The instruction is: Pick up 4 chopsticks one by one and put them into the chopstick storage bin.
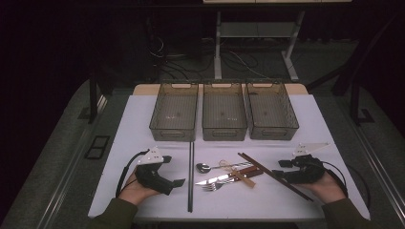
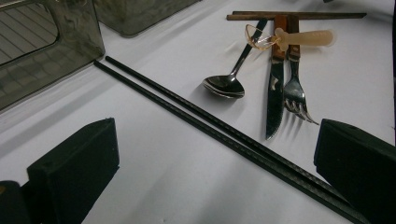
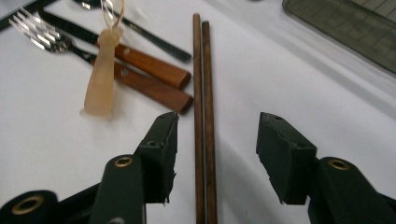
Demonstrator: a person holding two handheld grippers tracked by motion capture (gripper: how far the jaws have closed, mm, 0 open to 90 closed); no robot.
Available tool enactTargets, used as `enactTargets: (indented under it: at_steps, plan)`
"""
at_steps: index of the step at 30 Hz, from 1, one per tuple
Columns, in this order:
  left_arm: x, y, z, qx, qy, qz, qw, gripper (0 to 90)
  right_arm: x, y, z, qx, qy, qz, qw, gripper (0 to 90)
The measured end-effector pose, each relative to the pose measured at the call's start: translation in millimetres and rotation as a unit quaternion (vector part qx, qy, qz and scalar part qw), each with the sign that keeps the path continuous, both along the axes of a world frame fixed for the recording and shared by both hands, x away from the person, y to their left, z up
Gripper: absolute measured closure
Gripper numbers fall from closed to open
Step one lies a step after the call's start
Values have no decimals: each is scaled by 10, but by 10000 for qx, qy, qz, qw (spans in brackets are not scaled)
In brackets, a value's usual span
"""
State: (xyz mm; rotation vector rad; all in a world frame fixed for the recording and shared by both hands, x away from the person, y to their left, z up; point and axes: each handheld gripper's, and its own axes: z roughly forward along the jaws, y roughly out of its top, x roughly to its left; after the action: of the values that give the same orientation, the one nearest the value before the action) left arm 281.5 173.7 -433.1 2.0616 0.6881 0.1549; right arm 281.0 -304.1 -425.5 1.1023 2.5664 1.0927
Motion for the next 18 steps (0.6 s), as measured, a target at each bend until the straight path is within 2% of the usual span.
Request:
enactTargets:
  at_steps: [5,10,13,18]
  plan:
    - [-1,4,3,12,-12,-17,10000,0,-60,-19,-2,-44,130,73,9999,572]
    - [-1,4,3,6,-15,-9,10000,0,-78,-14,-18,-287,136,148,9994,730]
    - [-1,3,4,16,-15,-18,10000,0,-66,-5,-40,-376,235,154,9989,771]
    - [-3,3,4,19,-27,-18,10000,0,-60,0,-59,-489,282,155,9983,789]
